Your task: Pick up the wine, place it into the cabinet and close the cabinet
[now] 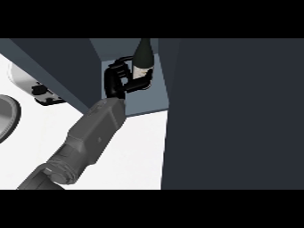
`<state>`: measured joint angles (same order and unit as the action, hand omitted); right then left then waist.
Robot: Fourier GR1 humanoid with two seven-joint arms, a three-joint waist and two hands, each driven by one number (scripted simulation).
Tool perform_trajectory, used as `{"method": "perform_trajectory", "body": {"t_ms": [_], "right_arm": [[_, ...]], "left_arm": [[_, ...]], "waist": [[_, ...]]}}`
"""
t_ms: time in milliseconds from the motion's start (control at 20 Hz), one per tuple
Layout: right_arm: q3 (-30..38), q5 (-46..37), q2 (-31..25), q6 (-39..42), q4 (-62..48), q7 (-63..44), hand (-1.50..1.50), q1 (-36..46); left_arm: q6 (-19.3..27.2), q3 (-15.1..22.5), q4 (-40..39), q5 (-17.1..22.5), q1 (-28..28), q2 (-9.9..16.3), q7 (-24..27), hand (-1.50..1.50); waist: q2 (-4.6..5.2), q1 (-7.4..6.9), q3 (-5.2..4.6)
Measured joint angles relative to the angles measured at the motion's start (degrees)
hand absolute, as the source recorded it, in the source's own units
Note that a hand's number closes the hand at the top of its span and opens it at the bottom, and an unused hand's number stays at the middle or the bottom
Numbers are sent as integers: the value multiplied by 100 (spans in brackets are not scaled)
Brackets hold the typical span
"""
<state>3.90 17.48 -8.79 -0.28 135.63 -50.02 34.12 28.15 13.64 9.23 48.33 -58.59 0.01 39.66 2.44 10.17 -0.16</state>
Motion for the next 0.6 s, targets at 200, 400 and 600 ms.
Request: {"method": "perform_trajectory", "body": {"t_ms": [200,400,600], "right_arm": [[-1,2,8,35,1,44,-150,-105],[97,11,-26,73,0,86,-150,-167],[147,20,-38,112,-2,133,-150,-227]], "left_arm": [[105,10,-81,35,-255,0,-146,150],[120,-53,-210,93,-408,-1,-276,150],[100,-122,-341,139,-554,30,-432,150]], "waist": [[7,-49,4],[22,-94,6],[42,-124,6]]}}
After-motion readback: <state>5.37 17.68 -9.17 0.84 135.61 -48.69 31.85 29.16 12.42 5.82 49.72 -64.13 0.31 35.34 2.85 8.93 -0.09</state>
